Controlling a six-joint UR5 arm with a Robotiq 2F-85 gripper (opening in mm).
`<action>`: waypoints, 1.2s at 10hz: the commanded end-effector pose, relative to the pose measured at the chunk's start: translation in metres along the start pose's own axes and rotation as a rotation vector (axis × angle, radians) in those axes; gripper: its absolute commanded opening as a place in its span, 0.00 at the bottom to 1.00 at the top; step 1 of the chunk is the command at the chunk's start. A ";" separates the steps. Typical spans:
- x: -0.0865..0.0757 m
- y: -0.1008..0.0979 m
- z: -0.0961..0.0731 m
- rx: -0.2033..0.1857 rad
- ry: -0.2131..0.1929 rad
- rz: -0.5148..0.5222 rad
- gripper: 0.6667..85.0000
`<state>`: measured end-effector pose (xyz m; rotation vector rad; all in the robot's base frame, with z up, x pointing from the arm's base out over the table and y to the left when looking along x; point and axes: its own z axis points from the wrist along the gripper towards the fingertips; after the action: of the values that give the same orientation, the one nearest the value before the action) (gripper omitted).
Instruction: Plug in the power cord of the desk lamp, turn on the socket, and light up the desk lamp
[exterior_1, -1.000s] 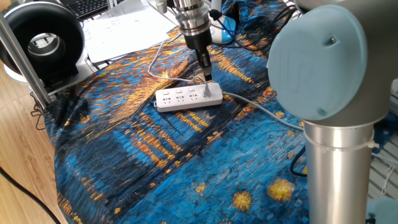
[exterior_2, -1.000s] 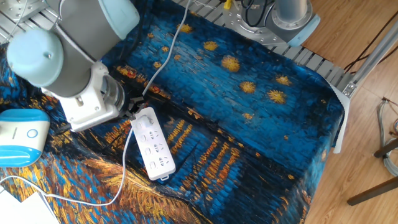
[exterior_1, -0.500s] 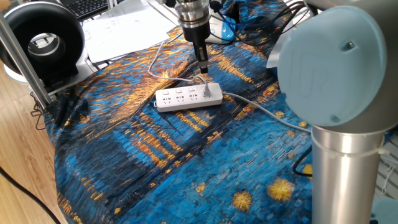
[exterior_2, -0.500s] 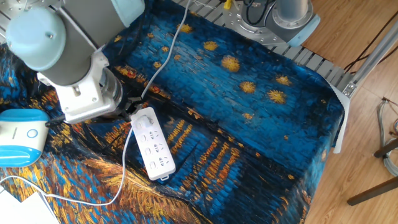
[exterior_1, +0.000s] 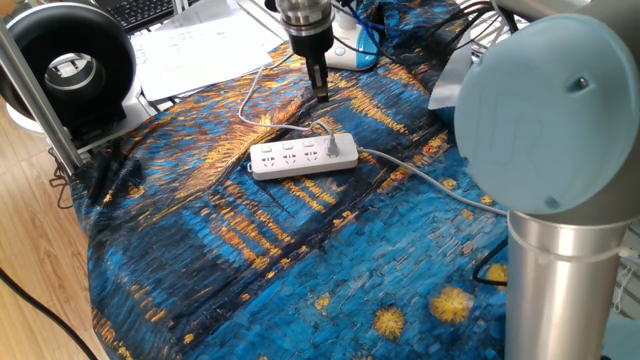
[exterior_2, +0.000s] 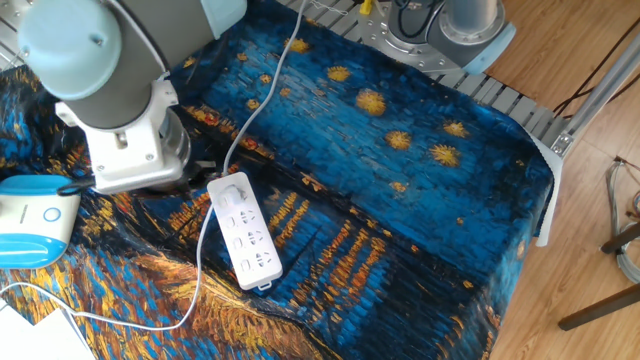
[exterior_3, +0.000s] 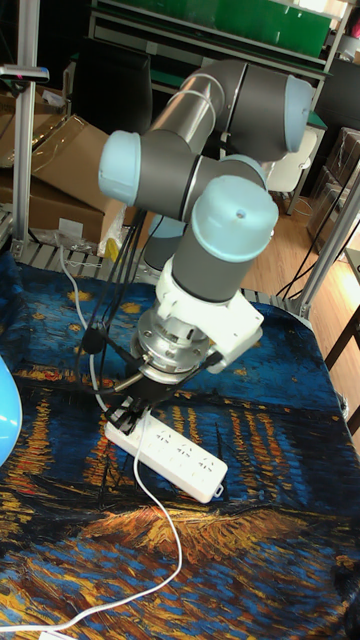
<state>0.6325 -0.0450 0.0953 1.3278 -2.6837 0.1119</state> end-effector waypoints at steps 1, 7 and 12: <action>0.000 -0.011 -0.007 0.040 -0.008 0.049 0.01; -0.035 0.007 -0.011 -0.035 -0.105 0.373 0.01; 0.002 -0.068 -0.021 0.093 -0.055 0.289 0.01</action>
<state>0.6682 -0.0581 0.1081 0.9429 -2.9292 0.2019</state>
